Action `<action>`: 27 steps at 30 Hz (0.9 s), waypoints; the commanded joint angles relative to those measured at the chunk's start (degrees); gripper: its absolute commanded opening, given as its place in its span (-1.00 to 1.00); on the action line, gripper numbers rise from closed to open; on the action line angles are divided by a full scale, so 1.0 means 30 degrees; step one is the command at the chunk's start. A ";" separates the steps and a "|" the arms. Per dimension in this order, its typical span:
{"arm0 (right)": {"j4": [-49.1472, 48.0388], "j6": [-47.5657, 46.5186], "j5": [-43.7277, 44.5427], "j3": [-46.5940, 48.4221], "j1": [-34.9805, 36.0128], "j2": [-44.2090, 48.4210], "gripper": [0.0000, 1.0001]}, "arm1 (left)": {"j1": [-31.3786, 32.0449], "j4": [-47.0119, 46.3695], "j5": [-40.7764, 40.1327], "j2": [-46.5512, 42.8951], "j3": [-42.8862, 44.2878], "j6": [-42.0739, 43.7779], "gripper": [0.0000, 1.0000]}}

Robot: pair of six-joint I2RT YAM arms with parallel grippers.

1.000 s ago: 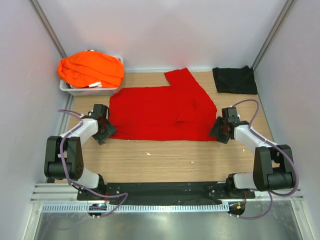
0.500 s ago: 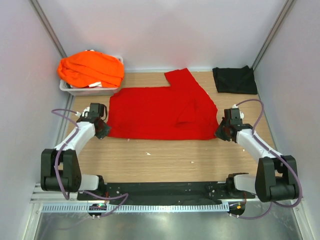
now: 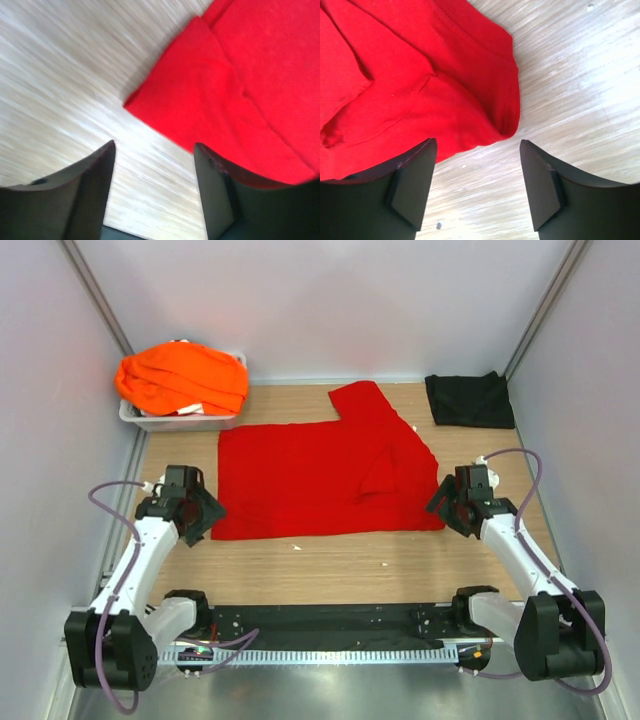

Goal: Fold and stack the t-shirts
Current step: Fold the tshirt

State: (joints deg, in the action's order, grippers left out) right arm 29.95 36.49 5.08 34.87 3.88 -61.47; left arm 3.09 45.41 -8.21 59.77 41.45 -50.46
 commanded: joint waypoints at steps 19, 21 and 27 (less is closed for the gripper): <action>-0.2779 0.1225 -0.2341 0.6567 0.3949 -0.8040 -0.03 | -0.0064 0.2822 0.2331 -0.1991 0.4874 0.6712 0.65; -0.3011 0.1226 -0.2076 0.6978 0.3980 -0.9155 0.01 | -0.0035 0.2735 0.2384 -0.2197 0.4816 0.6711 0.65; -0.2925 0.0816 -0.1782 0.8091 0.3980 -1.1236 0.05 | -0.0064 0.2589 0.2442 -0.2871 0.4786 0.6711 0.66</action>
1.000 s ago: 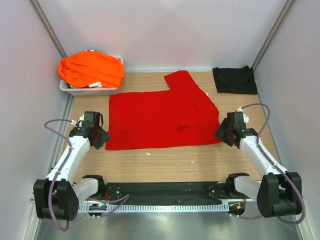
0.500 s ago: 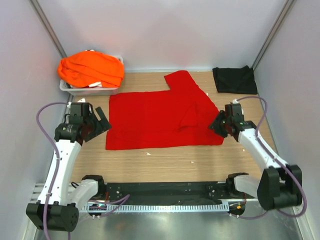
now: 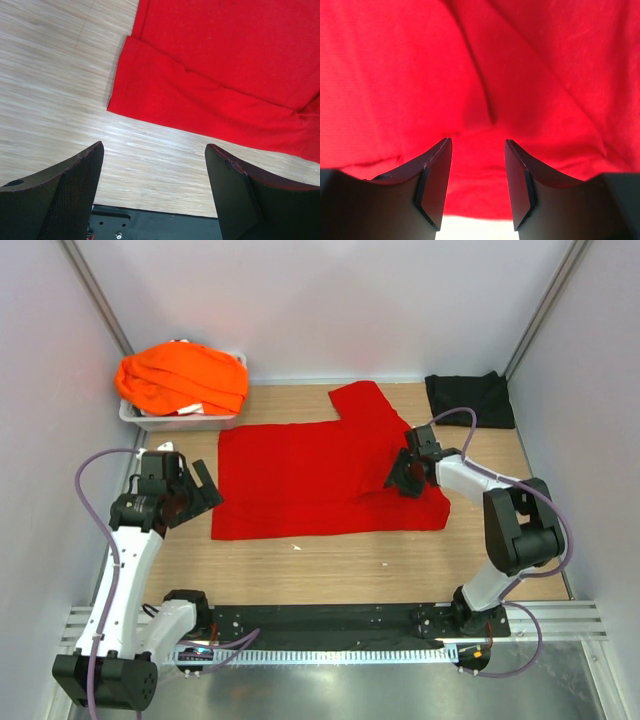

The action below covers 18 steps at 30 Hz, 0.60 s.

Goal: Fold and stack the t-shirts
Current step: Fold the tshirt

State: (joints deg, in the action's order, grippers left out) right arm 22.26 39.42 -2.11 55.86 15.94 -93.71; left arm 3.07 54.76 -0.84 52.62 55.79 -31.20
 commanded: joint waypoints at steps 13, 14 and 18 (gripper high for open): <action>-0.0418 -0.0659 0.1524 0.2885 -0.0042 -0.2541 -0.08 | -0.0057 -0.0617 0.0105 -0.0694 -0.0051 0.0322 0.66; -0.0418 -0.0659 0.1494 0.2885 -0.0041 -0.2542 -0.09 | -0.0057 -0.0588 0.0076 -0.0723 0.0006 0.0322 0.66; -0.0360 -0.0747 0.1319 0.2914 -0.0041 -0.2630 -0.27 | -0.0057 -0.0588 0.0017 -0.0753 -0.0022 0.0322 0.66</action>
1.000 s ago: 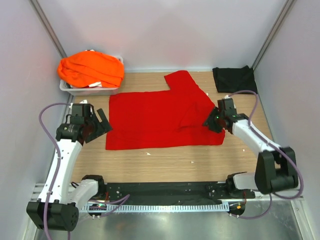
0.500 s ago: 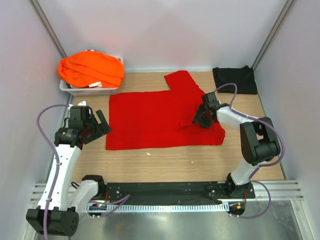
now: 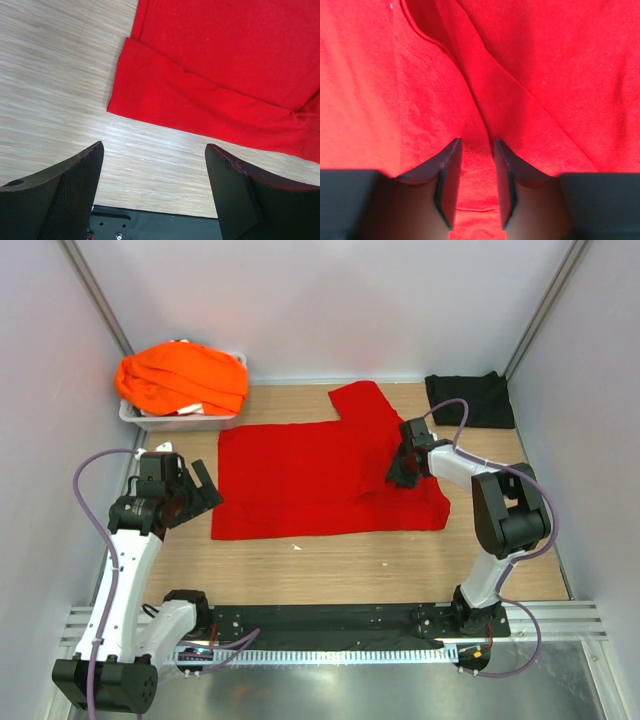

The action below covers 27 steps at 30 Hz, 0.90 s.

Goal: Fold and stack the t-shirts
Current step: Fold the tshirt

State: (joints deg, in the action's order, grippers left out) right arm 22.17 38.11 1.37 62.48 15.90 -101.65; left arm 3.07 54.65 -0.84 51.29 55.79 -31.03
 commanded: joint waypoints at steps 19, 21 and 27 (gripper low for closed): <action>0.0987 -0.0164 -0.1831 0.5711 0.0969 -0.1826 -0.95 | -0.0057 -0.0522 -0.0130 -0.0397 -0.0022 0.0205 0.66; 0.0988 -0.0192 -0.2007 0.6242 0.1115 -0.2326 -0.93 | -0.0057 -0.0522 -0.0159 -0.0396 0.0007 0.0176 0.66; 0.0636 -0.1509 -0.3790 0.8760 0.1525 -0.4465 -0.05 | -0.0028 -0.0464 -0.0217 -0.0397 0.0007 0.0176 0.66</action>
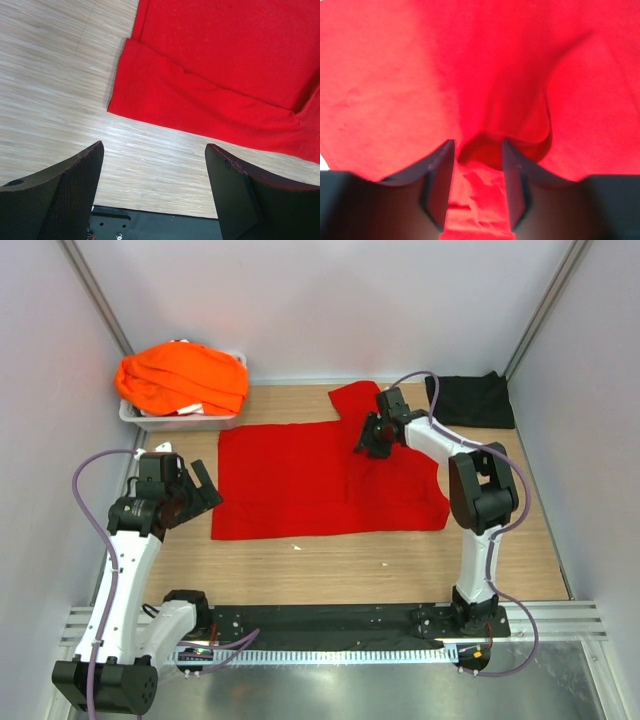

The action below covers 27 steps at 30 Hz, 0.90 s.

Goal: Fold and stack the t-shirts
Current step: Fold the tshirt

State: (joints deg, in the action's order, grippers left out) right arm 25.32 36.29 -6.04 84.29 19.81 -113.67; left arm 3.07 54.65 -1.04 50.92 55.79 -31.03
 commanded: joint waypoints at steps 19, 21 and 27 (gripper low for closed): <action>-0.1143 -0.4040 0.0870 1.6807 -0.1534 -1.0468 0.26 | -0.0057 -0.0376 -0.0708 -0.0331 -0.0022 -0.0058 0.64; -0.1641 -0.4450 0.1657 1.7982 -0.1711 -1.1326 0.39 | -0.0057 -0.0405 -0.0826 -0.0419 -0.0022 -0.0088 0.64; -0.5358 -0.4277 0.2691 1.8979 -0.2853 -1.2880 0.66 | -0.0057 -0.0405 -0.1060 -0.0624 -0.0052 -0.0205 0.64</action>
State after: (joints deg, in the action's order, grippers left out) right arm 18.28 24.08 -0.51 136.42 12.75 -152.31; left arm 3.07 54.68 -3.18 50.13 55.79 -31.29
